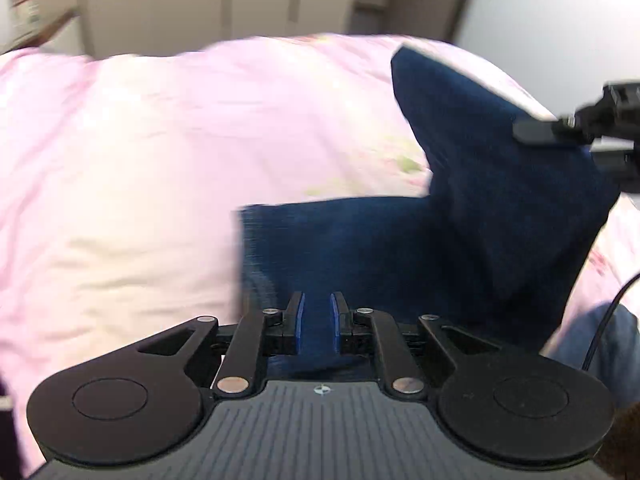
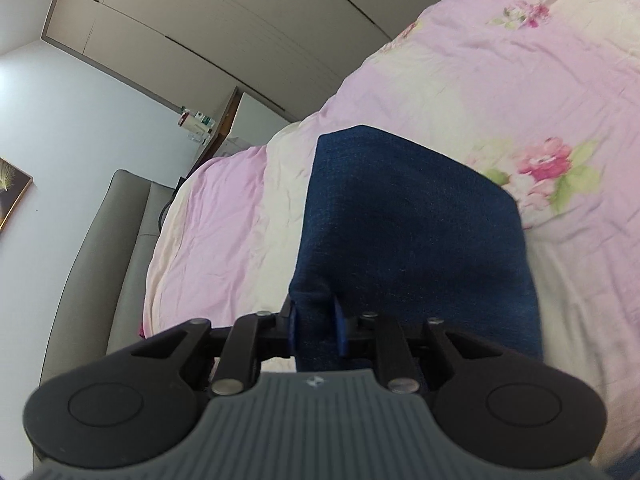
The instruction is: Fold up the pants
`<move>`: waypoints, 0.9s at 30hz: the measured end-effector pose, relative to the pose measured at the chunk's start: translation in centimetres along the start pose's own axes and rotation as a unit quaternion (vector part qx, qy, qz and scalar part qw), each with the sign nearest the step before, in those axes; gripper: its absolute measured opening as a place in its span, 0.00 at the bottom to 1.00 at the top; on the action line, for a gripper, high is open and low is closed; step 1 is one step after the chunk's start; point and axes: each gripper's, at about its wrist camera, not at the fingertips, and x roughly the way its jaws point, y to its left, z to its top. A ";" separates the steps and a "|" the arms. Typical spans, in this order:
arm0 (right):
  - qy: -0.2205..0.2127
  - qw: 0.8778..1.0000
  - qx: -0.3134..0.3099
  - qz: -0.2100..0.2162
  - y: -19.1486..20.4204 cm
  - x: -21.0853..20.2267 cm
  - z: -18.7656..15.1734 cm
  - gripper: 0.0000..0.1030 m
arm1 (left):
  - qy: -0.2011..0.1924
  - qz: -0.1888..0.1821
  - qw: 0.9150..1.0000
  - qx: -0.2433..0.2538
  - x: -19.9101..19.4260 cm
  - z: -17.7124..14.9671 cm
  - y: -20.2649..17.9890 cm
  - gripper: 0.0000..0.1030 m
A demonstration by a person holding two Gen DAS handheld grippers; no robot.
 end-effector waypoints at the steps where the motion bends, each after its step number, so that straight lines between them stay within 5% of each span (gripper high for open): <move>1: 0.010 1.000 0.002 0.002 0.7 1.3 -0.3 0.14 | -0.004 0.006 1.000 -0.010 -0.2 -0.3 0.8 0.13; 8: 0.075 0.997 -0.019 -0.028 4.7 11.0 -3.3 0.14 | -0.004 -0.006 0.998 -0.067 -0.8 -0.7 5.5 0.13; 17: 0.128 0.987 -0.030 -0.093 4.2 20.4 -6.3 0.14 | -0.026 -0.032 0.992 -0.118 -1.6 -1.2 7.6 0.13; 25: 0.161 0.984 0.011 -0.079 2.0 23.6 -7.3 0.24 | -0.028 -0.048 0.988 -0.148 -2.2 -2.1 7.2 0.19; 27: 0.164 0.985 0.019 -0.060 2.0 22.5 -7.0 0.25 | -0.026 -0.054 0.986 -0.155 -2.4 -2.5 6.6 0.28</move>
